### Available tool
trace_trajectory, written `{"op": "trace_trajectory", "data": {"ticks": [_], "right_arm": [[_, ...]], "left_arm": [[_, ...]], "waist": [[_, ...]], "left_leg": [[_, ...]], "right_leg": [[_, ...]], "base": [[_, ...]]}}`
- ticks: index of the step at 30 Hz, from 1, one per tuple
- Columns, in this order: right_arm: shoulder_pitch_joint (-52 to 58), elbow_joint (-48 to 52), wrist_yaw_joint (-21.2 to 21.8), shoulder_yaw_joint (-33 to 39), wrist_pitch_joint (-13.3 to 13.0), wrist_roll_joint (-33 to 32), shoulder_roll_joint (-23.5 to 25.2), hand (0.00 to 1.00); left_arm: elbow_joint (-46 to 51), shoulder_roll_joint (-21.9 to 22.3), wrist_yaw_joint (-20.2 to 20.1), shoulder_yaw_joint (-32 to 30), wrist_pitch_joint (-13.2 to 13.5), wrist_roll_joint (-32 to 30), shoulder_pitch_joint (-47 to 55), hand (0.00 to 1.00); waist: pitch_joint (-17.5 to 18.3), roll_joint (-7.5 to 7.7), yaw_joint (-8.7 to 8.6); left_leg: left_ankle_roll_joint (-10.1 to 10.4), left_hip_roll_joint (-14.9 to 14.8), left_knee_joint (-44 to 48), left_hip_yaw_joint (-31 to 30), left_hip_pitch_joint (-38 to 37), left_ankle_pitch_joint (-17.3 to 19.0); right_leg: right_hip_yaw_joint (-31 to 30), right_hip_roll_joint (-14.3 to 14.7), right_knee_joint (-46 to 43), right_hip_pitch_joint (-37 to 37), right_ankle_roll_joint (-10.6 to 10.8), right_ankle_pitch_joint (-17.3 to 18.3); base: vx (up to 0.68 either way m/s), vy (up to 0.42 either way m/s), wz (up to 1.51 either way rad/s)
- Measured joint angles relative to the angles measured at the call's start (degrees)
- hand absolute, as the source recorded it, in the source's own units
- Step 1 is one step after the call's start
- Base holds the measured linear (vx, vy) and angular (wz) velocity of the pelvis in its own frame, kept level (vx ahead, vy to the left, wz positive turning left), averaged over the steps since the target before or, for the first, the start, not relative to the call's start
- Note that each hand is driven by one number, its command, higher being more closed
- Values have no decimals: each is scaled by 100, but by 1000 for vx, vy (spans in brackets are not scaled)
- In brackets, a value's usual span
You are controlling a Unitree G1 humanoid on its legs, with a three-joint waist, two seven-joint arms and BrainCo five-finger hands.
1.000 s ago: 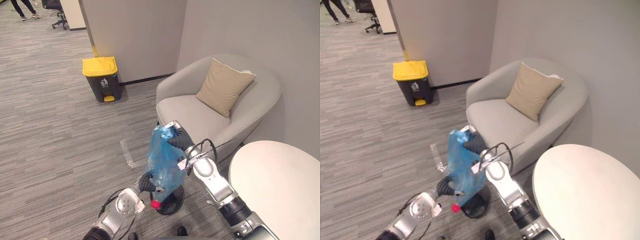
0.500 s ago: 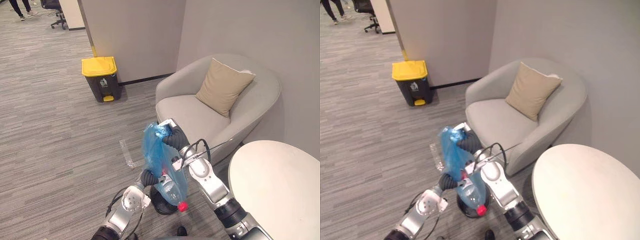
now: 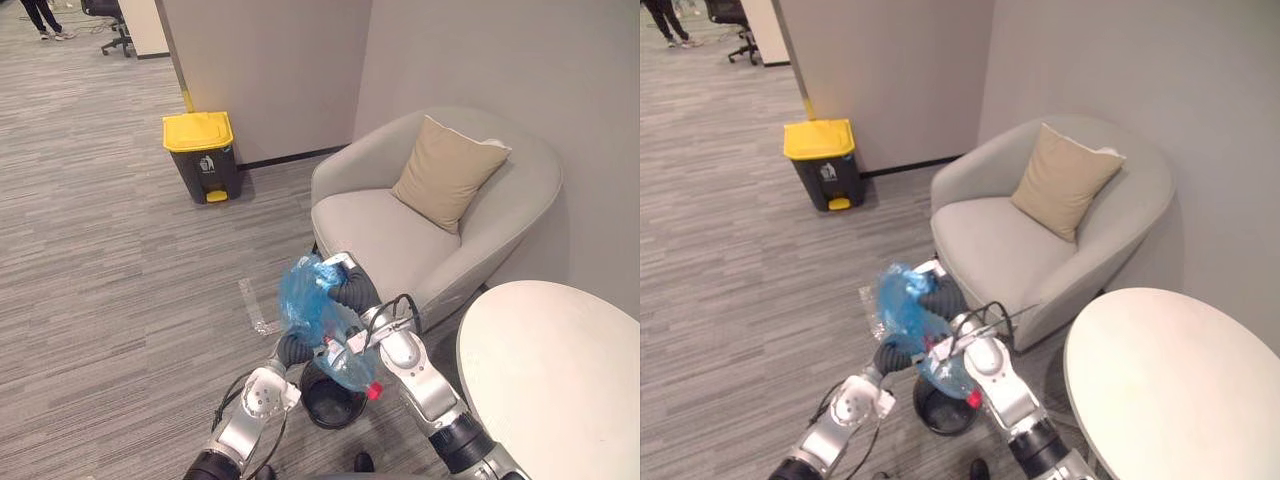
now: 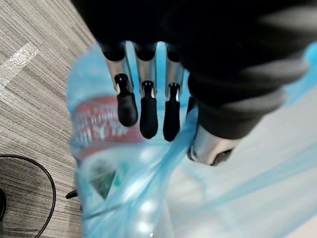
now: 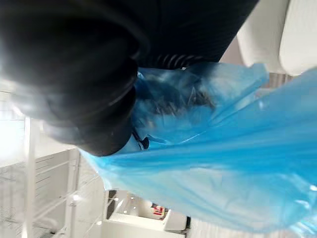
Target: Gather rubbish on tea table into small bin, then transfer packed bag to large trash can.
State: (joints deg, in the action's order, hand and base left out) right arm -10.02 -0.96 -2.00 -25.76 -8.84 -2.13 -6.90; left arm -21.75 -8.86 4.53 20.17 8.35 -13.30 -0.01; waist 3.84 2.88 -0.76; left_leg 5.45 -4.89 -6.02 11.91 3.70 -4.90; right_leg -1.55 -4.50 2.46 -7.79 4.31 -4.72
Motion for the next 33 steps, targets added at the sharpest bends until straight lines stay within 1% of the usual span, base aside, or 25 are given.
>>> {"op": "trace_trajectory", "data": {"ticks": [6,10,11,18,26,30,33], "right_arm": [[-2,-122,-82,85,17,334,0,100],[-2,-473,-156,95,75,622,-2,100],[-2,-488,-171,97,124,670,-3,100],[-2,-529,-336,426,247,678,-1,100],[-2,-552,-334,512,257,674,0,100],[-2,-552,-331,533,256,676,-1,100],[-2,-551,-333,536,256,677,1,100]], "left_arm": [[-2,83,15,-2,-6,-7,-1,0],[-93,78,20,-6,-32,-5,-1,0],[-144,77,20,-7,-34,-5,-1,0],[-169,63,-23,-70,-35,7,-1,0],[-168,60,-27,-122,-35,-19,1,0],[-158,65,82,-306,-36,-263,26,0],[-43,68,263,-546,-38,-449,72,0]], "waist": [[-3,4,0],[-7,10,1],[-13,16,1],[-60,75,13],[-65,72,17],[-70,68,17],[-95,55,20]], "left_leg": [[-1,0,-4,-14,-2,-1],[-1,-1,-26,-41,-6,-2],[-1,-4,-26,-47,-6,-2],[-1,1,-25,-81,-26,-2],[-1,2,-24,-81,-33,-2],[0,-1,-24,-79,-35,-1],[1,-14,-11,-80,-37,-1]], "right_leg": [[15,-2,0,13,0,0],[44,-5,-1,31,-1,4],[52,-6,-3,33,-6,15],[84,-8,-2,76,-9,21],[83,-5,-3,81,-11,22],[82,-2,-3,82,-13,24],[83,0,-3,85,-14,24]], "base": [[0,0,0],[0,0,3],[0,0,3],[0,0,2],[0,0,0],[0,0,0],[0,0,0]]}}
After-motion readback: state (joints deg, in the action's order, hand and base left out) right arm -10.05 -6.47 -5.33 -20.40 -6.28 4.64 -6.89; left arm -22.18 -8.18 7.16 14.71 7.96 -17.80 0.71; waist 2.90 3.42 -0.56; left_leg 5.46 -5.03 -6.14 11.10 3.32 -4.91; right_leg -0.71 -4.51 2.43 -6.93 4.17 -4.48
